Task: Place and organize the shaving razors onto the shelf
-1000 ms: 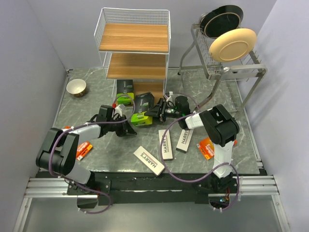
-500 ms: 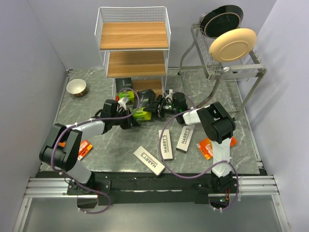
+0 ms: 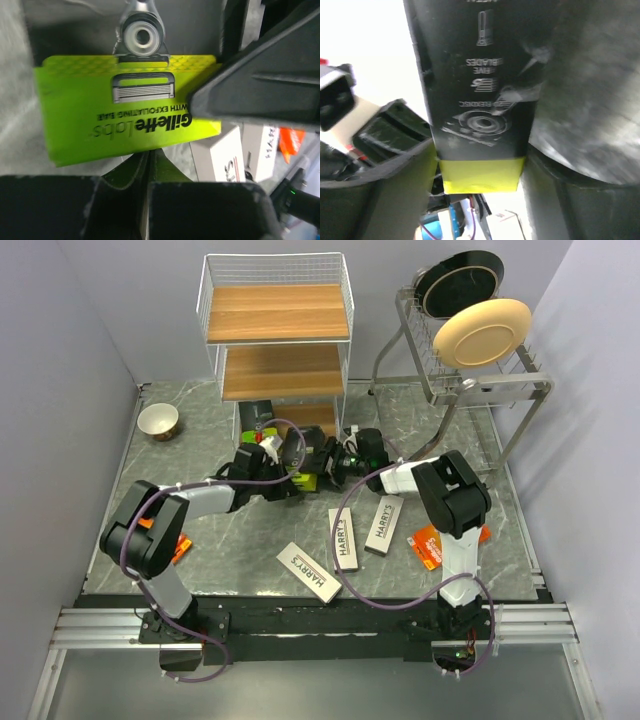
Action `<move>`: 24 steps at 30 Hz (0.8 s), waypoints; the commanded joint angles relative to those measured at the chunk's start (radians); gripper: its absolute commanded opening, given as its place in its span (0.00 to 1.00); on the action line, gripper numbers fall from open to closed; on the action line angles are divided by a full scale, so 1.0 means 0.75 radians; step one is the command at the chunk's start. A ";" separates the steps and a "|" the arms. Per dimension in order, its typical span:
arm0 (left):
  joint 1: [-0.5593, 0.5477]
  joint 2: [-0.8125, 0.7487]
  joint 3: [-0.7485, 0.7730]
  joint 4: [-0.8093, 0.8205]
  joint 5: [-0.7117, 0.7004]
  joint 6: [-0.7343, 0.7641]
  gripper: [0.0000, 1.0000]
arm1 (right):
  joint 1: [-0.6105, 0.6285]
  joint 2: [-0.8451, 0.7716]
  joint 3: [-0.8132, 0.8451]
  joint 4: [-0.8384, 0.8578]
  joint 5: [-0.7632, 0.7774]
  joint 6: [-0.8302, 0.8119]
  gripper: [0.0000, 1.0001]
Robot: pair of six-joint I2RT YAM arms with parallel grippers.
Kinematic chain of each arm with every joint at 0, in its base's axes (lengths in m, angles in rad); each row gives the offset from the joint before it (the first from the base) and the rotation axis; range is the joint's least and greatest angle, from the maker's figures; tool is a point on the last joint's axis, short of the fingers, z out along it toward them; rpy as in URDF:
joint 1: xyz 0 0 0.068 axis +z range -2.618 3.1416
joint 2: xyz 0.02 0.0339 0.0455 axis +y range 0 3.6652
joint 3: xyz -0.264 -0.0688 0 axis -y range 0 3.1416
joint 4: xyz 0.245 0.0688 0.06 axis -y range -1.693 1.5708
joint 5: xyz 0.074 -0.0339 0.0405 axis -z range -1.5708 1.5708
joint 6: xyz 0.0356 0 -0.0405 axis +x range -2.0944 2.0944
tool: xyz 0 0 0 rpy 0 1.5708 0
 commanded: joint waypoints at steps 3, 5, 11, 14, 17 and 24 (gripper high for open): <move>-0.031 0.046 0.111 0.113 -0.175 0.099 0.07 | -0.030 -0.102 0.031 -0.264 0.058 -0.140 1.00; -0.033 0.064 0.126 0.129 -0.178 0.099 0.07 | -0.032 -0.112 -0.007 -0.179 0.023 -0.109 1.00; -0.049 0.115 0.154 0.185 -0.180 0.095 0.07 | -0.014 -0.194 -0.081 -0.170 0.021 -0.074 1.00; -0.058 0.138 0.187 0.199 -0.176 0.099 0.07 | -0.014 -0.259 -0.098 -0.248 0.033 -0.123 1.00; -0.066 0.183 0.238 0.225 -0.169 0.101 0.08 | -0.014 -0.319 -0.108 -0.340 0.052 -0.213 1.00; -0.099 0.269 0.424 0.179 -0.180 0.134 0.10 | -0.014 -0.392 -0.071 -0.520 0.048 -0.450 0.99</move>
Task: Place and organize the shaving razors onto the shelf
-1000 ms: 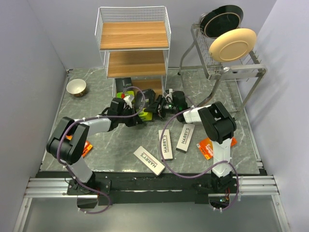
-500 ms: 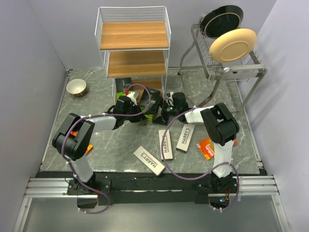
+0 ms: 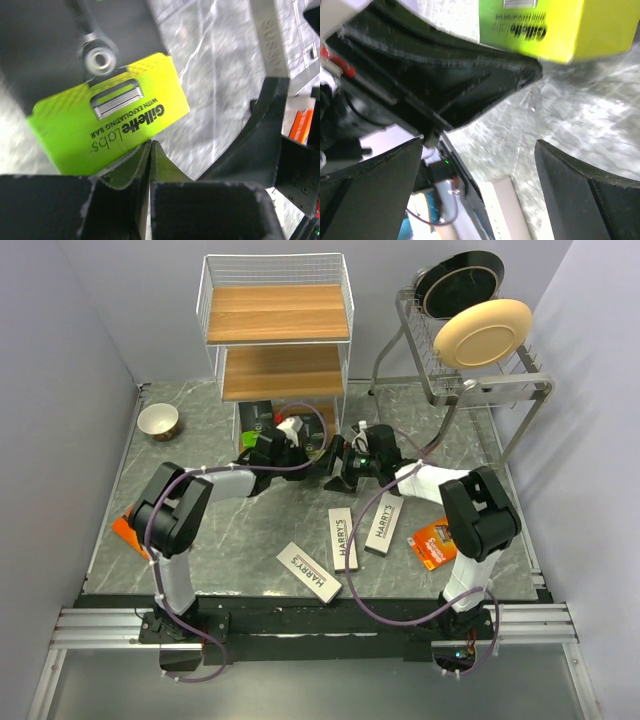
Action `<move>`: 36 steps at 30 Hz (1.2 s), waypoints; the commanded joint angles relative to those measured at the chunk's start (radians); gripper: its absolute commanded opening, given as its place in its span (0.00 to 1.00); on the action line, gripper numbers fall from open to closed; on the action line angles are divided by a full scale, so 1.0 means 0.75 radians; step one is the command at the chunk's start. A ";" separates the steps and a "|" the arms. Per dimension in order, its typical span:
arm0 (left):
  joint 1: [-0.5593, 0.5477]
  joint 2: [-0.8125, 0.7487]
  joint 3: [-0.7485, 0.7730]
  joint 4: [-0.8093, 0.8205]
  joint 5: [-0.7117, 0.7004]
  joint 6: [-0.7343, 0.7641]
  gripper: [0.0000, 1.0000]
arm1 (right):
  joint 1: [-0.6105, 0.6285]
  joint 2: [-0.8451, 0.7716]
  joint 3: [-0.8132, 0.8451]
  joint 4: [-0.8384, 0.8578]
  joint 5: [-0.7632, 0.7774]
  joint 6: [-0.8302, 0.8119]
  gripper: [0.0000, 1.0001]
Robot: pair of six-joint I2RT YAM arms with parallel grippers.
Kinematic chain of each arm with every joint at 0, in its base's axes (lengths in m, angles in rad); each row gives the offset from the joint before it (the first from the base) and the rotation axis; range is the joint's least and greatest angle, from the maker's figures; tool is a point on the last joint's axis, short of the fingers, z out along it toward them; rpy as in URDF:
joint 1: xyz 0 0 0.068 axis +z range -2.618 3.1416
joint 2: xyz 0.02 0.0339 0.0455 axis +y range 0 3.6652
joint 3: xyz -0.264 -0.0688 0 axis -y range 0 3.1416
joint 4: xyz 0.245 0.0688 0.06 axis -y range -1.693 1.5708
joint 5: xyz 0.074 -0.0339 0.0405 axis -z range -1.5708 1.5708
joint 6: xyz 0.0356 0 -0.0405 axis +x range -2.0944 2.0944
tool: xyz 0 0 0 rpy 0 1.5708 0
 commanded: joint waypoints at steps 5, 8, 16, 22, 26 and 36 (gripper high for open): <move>-0.003 -0.192 0.057 -0.160 0.023 0.147 0.16 | -0.015 -0.124 0.105 -0.364 -0.060 -0.386 0.92; 0.011 -0.427 -0.121 -0.260 0.088 0.237 0.20 | -0.004 -0.115 0.226 -0.568 0.054 -0.709 0.84; 0.111 -0.704 -0.312 -0.524 -0.187 0.070 0.01 | 0.122 -0.119 0.286 -0.546 0.394 -0.951 0.42; 0.097 -0.659 -0.324 -0.389 -0.214 0.243 0.01 | 0.337 -0.085 0.374 -0.630 0.672 -1.217 0.00; 0.103 -0.604 -0.334 -0.228 -0.290 0.354 0.01 | 0.366 -0.017 0.455 -0.608 0.801 -1.297 0.00; 0.107 -0.559 -0.310 -0.244 -0.329 0.294 0.01 | 0.427 0.145 0.581 -0.575 1.094 -1.473 0.00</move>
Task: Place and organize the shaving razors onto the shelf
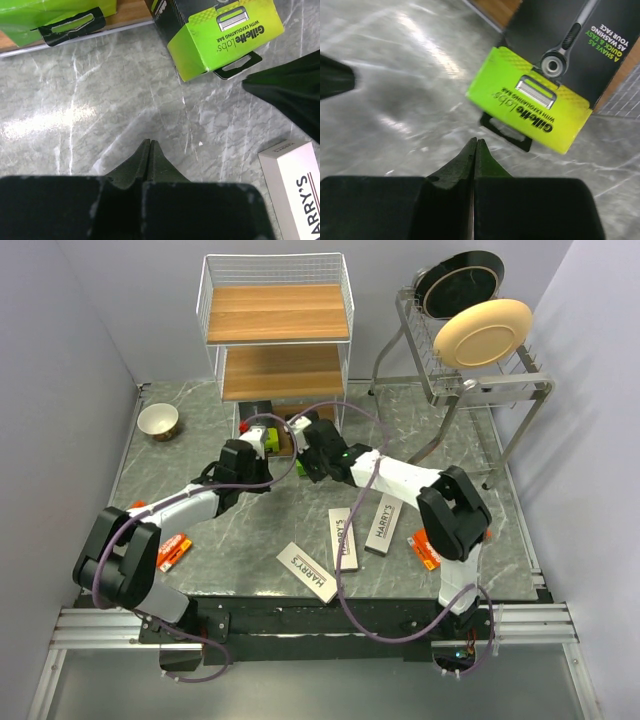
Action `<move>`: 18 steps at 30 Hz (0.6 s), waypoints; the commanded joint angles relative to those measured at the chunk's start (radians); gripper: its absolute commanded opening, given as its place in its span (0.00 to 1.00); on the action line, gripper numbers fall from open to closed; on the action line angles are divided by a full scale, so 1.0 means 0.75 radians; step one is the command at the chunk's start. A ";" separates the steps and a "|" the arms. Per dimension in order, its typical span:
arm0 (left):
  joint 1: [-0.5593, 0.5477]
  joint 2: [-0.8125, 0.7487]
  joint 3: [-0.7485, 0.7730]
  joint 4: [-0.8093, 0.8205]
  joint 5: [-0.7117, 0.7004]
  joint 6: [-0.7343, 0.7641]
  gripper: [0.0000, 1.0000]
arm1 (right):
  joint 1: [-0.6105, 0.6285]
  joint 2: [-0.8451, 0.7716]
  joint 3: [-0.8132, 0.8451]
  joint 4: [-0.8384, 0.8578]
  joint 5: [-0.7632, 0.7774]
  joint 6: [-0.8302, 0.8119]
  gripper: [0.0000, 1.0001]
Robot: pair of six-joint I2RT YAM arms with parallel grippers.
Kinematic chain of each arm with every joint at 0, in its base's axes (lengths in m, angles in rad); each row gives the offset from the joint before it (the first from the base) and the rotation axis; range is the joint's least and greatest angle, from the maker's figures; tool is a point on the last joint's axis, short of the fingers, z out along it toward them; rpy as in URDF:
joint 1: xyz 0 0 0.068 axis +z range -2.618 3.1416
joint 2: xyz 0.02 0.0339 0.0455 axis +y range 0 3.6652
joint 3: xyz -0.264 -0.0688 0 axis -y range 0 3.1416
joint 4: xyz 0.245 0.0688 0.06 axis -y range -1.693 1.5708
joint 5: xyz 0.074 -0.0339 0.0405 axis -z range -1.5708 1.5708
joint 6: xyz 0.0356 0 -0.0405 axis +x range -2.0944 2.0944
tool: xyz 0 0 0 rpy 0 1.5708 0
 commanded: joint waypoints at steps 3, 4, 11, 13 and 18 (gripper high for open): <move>0.011 -0.056 0.016 0.010 -0.025 -0.014 0.01 | 0.040 -0.001 0.024 0.047 0.171 -0.144 0.00; 0.013 -0.076 0.016 -0.002 -0.023 -0.014 0.01 | 0.038 0.003 0.022 0.051 0.179 -0.158 0.00; 0.142 -0.238 0.026 -0.382 0.004 -0.189 0.01 | 0.034 0.099 0.075 0.104 0.301 -0.244 0.00; 0.240 -0.305 0.008 -0.509 0.033 -0.235 0.01 | 0.025 0.115 0.083 0.141 0.308 -0.262 0.00; 0.330 -0.393 -0.031 -0.602 0.074 -0.294 0.01 | 0.007 0.148 0.126 0.166 0.310 -0.301 0.00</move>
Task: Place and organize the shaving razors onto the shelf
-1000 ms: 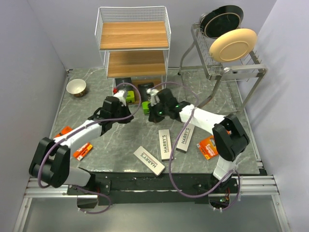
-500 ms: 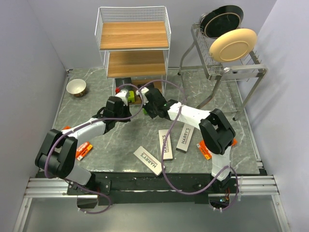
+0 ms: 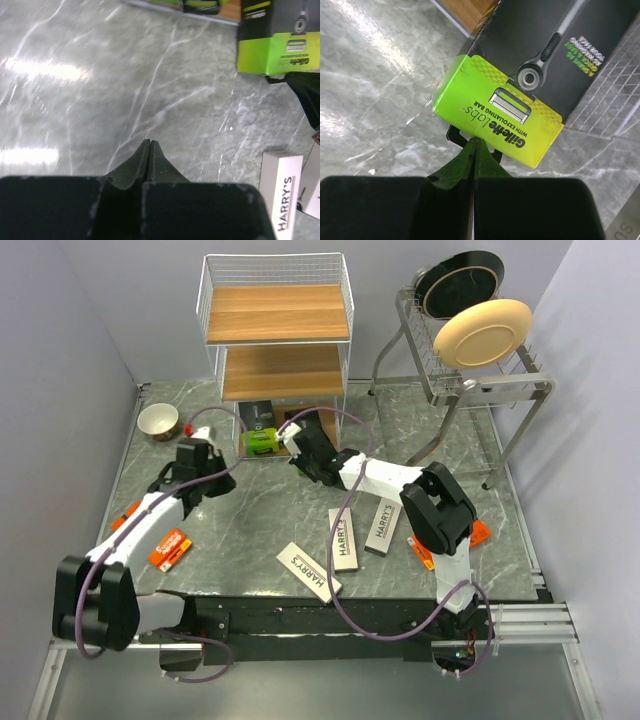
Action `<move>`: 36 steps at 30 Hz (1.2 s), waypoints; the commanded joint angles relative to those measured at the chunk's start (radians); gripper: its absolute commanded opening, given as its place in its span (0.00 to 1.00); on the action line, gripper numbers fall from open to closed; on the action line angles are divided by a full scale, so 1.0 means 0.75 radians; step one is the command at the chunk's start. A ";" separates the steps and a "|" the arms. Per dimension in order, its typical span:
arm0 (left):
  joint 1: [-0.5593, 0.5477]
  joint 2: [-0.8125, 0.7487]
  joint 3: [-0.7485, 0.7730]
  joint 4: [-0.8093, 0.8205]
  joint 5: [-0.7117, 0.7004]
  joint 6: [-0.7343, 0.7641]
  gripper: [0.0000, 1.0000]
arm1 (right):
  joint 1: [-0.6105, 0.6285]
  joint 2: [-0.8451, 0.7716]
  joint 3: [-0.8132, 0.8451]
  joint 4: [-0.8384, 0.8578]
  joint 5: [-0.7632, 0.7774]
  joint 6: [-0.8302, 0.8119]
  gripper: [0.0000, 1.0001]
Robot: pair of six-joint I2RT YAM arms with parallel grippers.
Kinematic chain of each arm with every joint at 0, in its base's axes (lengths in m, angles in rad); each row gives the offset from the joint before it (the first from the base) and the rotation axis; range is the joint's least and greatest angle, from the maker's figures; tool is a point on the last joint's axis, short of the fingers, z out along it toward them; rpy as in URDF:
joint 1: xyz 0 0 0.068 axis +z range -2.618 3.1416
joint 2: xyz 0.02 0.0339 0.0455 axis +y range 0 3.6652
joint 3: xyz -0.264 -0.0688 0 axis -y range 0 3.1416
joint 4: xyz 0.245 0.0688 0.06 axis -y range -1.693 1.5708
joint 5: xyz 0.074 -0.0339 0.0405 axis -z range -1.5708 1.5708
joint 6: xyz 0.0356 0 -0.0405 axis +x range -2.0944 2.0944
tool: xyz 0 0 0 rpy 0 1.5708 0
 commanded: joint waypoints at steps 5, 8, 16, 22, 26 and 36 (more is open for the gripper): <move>0.044 -0.126 -0.066 -0.101 0.072 -0.111 0.01 | -0.025 -0.074 0.082 0.046 0.004 -0.059 0.00; 0.050 -0.134 -0.066 -0.099 0.103 -0.098 0.01 | -0.021 -0.143 0.033 0.023 -0.037 -0.044 0.00; 0.097 -0.138 -0.043 0.007 0.082 -0.108 0.01 | -0.010 -0.072 0.047 -0.056 -0.013 -0.079 0.00; 0.140 -0.140 -0.045 0.032 0.080 -0.109 0.01 | -0.010 0.024 0.155 -0.140 -0.039 -0.138 0.00; 0.179 -0.157 -0.080 0.059 0.064 -0.115 0.01 | -0.012 0.042 0.149 -0.124 -0.043 -0.151 0.00; 0.214 -0.161 -0.101 0.063 0.091 -0.123 0.01 | -0.016 0.126 0.214 -0.003 0.071 -0.169 0.00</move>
